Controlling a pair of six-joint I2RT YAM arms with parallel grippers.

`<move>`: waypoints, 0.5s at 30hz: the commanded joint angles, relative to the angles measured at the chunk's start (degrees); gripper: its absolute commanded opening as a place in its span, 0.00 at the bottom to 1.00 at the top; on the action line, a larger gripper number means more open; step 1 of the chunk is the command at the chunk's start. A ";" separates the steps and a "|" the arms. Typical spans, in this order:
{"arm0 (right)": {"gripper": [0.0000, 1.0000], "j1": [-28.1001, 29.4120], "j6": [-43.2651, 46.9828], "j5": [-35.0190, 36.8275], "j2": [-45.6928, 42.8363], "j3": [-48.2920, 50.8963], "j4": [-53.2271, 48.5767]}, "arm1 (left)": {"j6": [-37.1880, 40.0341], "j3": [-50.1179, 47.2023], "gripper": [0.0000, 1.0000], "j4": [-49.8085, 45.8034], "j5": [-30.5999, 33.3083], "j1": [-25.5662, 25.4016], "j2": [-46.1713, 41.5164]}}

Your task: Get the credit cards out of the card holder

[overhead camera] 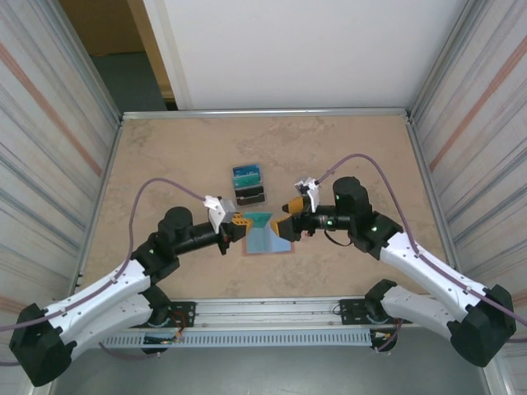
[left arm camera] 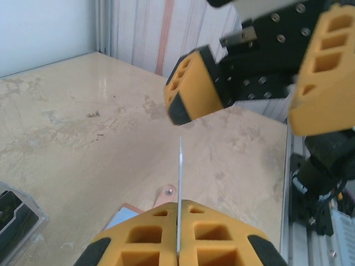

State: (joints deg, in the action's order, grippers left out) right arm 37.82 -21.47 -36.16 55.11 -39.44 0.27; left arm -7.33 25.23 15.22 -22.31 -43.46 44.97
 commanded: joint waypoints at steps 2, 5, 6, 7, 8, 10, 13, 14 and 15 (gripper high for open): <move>0.99 -0.38 -11.81 0.31 0.39 3.02 17.45 | -9.65 -1.43 0.00 9.79 2.55 0.17 -2.38; 0.99 -0.30 -14.01 -1.09 2.06 3.25 21.48 | -13.18 -2.41 0.00 13.38 2.69 0.13 -3.24; 0.97 -0.33 -14.86 -1.94 3.41 3.40 22.93 | -14.38 -2.87 0.00 14.94 2.81 0.13 -3.47; 0.96 -0.31 -15.54 -2.71 4.03 3.41 24.19 | -15.30 -3.21 0.00 16.05 2.88 0.15 -3.56; 0.95 -0.30 -16.55 -3.59 4.72 3.41 26.25 | -16.22 -3.35 0.00 17.17 2.88 0.15 -3.49; 0.92 -0.18 -18.18 -5.93 6.00 3.24 29.72 | -17.37 -3.52 0.00 18.55 2.34 0.21 -3.19; 0.81 0.14 -18.91 -7.66 7.32 1.81 31.28 | -18.64 -3.40 0.00 20.25 1.50 0.22 -2.70; 0.74 0.23 -18.74 -7.95 7.62 1.38 31.28 | -19.11 -3.49 0.00 21.14 1.23 0.25 -2.45; 0.63 0.30 -18.53 -8.34 7.91 1.07 31.32 | -19.42 -3.37 0.00 21.73 1.04 0.18 -2.23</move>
State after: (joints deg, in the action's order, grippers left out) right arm 37.89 -38.44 -41.28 62.46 -36.58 26.72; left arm -23.77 21.93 31.48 -20.49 -43.46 42.59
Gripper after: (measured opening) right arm 0.691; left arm 0.070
